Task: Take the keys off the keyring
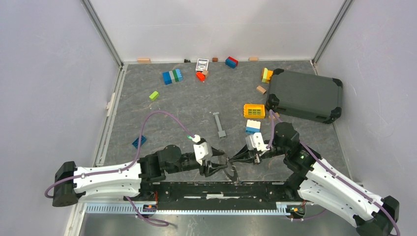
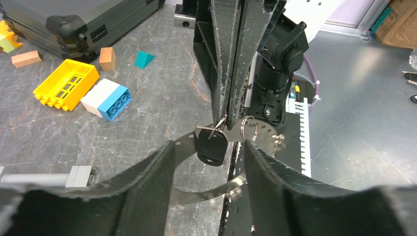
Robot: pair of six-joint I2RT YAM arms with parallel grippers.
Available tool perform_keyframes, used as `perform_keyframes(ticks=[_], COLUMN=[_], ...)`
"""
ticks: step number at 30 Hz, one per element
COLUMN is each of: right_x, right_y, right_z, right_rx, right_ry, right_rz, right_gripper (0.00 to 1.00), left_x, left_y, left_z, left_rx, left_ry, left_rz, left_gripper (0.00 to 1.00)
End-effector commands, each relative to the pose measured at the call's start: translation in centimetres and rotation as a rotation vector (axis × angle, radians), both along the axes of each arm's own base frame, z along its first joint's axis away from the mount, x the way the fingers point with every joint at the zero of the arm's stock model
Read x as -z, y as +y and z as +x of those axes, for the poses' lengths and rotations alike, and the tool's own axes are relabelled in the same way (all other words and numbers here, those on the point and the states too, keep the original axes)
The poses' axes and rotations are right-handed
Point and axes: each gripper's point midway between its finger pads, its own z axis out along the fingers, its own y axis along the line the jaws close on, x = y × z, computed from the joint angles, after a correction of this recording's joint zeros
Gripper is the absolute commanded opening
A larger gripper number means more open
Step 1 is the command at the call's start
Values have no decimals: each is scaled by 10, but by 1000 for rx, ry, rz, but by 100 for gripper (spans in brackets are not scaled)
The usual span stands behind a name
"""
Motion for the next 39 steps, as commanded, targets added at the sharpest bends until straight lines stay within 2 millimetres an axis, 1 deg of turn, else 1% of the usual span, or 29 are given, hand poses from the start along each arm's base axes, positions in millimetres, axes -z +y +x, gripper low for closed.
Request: perform_keyframes(ticks=[1,4,7,8,13,19,30,32,36,39], right_x=[-36,-35,-33,-36,-35,-32,-25,-24,-23,-22], right_y=[2,2,2,3,4,5,7,8,8,8], right_z=[-5,-6,-6,-5,-5,-5,-5,-6,-7,-7], right_rx=[-31,-33,-33,-33,-34,-37,-36,-38,-41,-43], right_ry=[-72,-62,-54,-68,-60,-52,-35,-32,-27,-25], right_rz=[91,88,84,100,98,91,77,76,73,70], right_gripper=[0,0,0,0,0,0,0,0,0,0], left_x=[-14,-13,-12,-12,-12,-17,-26,-27,-28,-28], left_y=[-6,-9,-12,-12,-14,-16,-16,-17,-17,-17], left_z=[5,3,2,2,-1,-4,-6,-6,-6,-6], left_rx=[-23,-10,-2,2,13,28,35,35,37,35], left_ry=[-10,-7,-5,-5,-3,-3,-9,-11,-12,-14], left_rz=[-56,-49,-43,-43,-40,-51,-69,-71,-71,-70], left_gripper=[55,47,45,45,48,51,51,48,35,23])
